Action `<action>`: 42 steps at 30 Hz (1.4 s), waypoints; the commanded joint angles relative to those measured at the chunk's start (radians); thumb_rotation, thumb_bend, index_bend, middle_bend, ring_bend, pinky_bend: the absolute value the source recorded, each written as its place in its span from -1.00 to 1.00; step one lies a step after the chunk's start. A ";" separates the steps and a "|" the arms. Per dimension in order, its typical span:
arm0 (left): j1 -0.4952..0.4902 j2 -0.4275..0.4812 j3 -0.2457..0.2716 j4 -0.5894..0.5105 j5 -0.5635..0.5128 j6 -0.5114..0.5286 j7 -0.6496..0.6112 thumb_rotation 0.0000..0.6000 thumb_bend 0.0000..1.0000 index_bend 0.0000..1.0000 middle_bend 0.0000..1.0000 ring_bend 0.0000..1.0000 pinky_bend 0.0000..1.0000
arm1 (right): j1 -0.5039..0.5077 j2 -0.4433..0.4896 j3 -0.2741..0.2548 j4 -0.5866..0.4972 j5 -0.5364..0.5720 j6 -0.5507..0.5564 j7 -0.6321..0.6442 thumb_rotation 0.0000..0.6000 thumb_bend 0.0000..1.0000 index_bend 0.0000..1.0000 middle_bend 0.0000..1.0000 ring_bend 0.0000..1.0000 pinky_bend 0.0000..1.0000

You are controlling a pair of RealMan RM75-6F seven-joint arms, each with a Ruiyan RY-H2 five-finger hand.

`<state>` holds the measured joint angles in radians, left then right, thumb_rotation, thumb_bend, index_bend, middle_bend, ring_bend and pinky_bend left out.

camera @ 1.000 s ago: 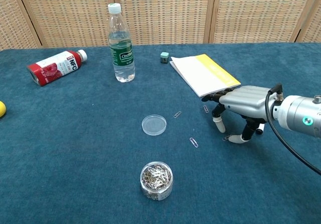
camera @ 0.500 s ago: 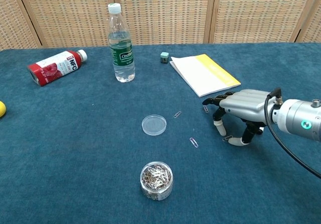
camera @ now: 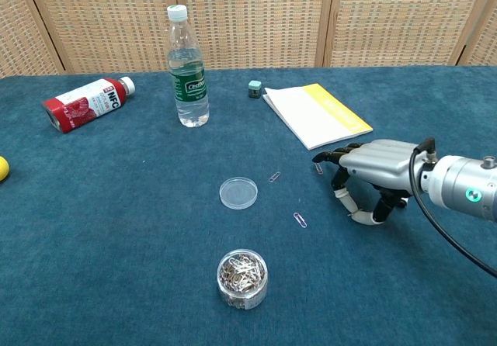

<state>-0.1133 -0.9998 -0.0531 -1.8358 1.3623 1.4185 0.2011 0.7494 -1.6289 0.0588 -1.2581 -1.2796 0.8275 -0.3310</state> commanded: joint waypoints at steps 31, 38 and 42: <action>0.002 0.005 0.006 0.000 0.018 0.004 -0.012 1.00 -1.00 -1.00 -1.00 -1.00 -1.00 | 0.098 0.083 -0.021 -0.361 -0.324 0.016 0.076 1.00 -0.16 0.29 -1.00 -1.00 -0.94; -0.003 0.005 0.004 0.004 0.009 -0.009 -0.016 1.00 -1.00 -1.00 -1.00 -1.00 -1.00 | 0.122 0.025 0.004 -0.336 -0.266 -0.031 0.024 1.00 -0.15 0.29 -1.00 -1.00 -0.94; -0.002 0.008 0.004 0.003 0.010 -0.008 -0.020 1.00 -1.00 -1.00 -1.00 -1.00 -1.00 | 0.131 0.004 0.014 -0.310 -0.235 -0.051 -0.004 1.00 -0.15 0.29 -1.00 -1.00 -0.94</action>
<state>-0.1160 -0.9923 -0.0491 -1.8327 1.3728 1.4106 0.1807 0.8759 -1.6163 0.0685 -1.5781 -1.5246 0.7847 -0.3247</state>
